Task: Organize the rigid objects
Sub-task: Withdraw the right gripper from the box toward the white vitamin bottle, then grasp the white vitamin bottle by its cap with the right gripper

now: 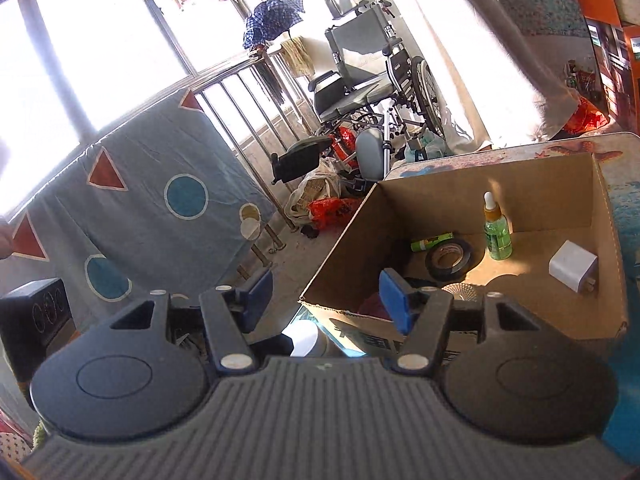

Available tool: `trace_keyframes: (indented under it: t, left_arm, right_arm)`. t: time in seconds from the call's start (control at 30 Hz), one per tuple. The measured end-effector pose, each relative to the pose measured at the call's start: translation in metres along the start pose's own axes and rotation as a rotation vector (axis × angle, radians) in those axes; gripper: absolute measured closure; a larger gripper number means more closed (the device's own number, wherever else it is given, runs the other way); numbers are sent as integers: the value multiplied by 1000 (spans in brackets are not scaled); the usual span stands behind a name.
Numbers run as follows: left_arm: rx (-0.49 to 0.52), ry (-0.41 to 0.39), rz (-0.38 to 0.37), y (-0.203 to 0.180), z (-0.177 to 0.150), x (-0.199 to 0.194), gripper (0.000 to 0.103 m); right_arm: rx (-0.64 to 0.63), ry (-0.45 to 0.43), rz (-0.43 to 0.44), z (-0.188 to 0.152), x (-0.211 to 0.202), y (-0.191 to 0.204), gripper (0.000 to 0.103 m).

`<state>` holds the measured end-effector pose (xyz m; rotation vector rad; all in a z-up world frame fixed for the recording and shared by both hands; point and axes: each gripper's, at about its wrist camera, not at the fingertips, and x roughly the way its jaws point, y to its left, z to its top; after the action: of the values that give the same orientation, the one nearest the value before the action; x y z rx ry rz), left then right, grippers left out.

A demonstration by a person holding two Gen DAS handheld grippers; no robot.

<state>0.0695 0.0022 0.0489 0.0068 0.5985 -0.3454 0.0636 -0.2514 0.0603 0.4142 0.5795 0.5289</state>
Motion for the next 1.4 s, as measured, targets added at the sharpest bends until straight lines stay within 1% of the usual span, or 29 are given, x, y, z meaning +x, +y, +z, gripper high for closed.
trace_keyframes:
  t: [0.13, 0.3, 0.47, 0.5, 0.57, 0.67, 0.73, 0.8, 0.83, 0.87, 0.9, 1.07, 1.27, 1.4]
  left_arm:
    - [-10, 34, 44, 14, -16, 8, 16]
    - [3, 90, 80, 27, -32, 30, 16]
    - [13, 128, 79, 34, -42, 55, 19]
    - [13, 135, 81, 34, -43, 59, 20]
    - [15, 143, 80, 34, -46, 68, 27]
    - [14, 153, 87, 36, -48, 76, 33]
    - [10, 151, 78, 36, -49, 78, 34]
    - [11, 144, 66, 37, -50, 78, 39]
    - [14, 140, 64, 36, -50, 78, 43]
    - [16, 138, 61, 35, -50, 78, 49]
    - [18, 140, 71, 34, -50, 78, 49]
    - [7, 149, 84, 33, -49, 76, 49]
    - [10, 142, 102, 28, -48, 61, 49]
    - [23, 108, 125, 25, -42, 43, 49]
  right_arm:
    - [-26, 64, 10, -9, 23, 17, 44]
    - [-50, 147, 5, -23, 59, 34, 44]
    - [-28, 217, -8, -30, 97, 36, 44]
    - [-27, 230, -12, -31, 105, 35, 44]
    - [-18, 248, -17, -34, 116, 34, 44]
    - [8, 263, -14, -35, 130, 29, 44]
    - [29, 269, -14, -36, 137, 26, 46]
    - [46, 275, -14, -37, 143, 22, 49]
    - [51, 280, -13, -38, 145, 21, 51]
    - [59, 286, -11, -39, 148, 20, 56]
    - [72, 293, -10, -40, 150, 17, 60]
    - [106, 295, 3, -41, 151, 10, 64]
    - [101, 292, 17, -43, 141, 18, 64]
    - [76, 266, 43, -39, 127, 33, 64]
